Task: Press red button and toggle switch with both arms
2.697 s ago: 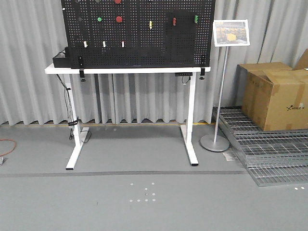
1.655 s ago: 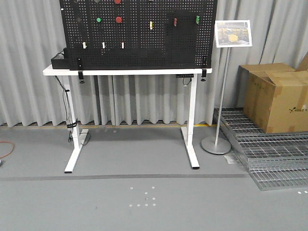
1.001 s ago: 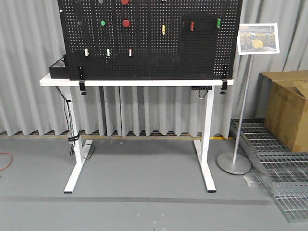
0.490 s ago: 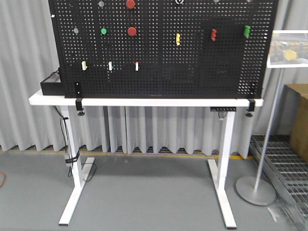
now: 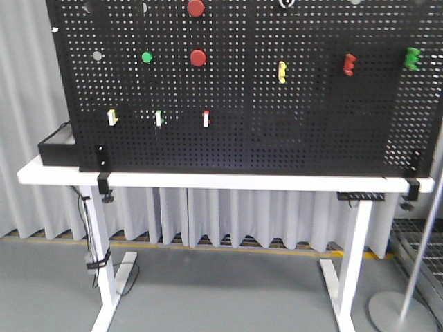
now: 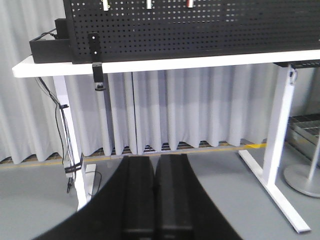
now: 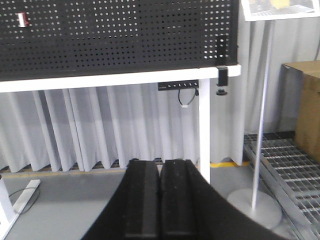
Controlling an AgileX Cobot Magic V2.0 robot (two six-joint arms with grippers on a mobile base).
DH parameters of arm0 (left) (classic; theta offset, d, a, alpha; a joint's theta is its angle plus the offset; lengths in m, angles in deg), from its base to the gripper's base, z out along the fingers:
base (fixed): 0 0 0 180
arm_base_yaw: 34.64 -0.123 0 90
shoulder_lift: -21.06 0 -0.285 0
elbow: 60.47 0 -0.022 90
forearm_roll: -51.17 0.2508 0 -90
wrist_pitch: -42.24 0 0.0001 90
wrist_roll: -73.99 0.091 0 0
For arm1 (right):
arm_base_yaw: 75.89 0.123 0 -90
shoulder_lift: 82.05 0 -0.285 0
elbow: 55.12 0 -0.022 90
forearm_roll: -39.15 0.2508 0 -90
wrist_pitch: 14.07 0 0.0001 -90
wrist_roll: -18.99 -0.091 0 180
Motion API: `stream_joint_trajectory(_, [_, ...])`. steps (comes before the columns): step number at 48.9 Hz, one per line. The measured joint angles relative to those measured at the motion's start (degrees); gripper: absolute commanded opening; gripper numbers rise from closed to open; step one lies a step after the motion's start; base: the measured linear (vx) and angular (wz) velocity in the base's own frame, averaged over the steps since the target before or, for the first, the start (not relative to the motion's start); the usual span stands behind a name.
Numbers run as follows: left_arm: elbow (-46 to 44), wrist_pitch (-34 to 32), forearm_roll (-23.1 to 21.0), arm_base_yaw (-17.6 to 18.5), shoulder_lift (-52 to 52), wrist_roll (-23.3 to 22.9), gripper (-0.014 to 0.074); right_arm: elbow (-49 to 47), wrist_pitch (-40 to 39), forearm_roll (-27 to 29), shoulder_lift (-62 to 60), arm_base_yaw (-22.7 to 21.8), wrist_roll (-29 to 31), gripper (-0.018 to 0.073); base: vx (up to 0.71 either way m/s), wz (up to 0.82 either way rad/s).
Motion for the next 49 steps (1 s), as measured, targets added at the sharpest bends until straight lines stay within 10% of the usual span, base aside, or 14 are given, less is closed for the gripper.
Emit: stream_joint_trajectory(49, [0.00,0.00,0.00,0.00,0.00,0.00,0.0002,0.00,0.00,0.00,0.00,0.00,0.00,-0.0003,0.43,0.00])
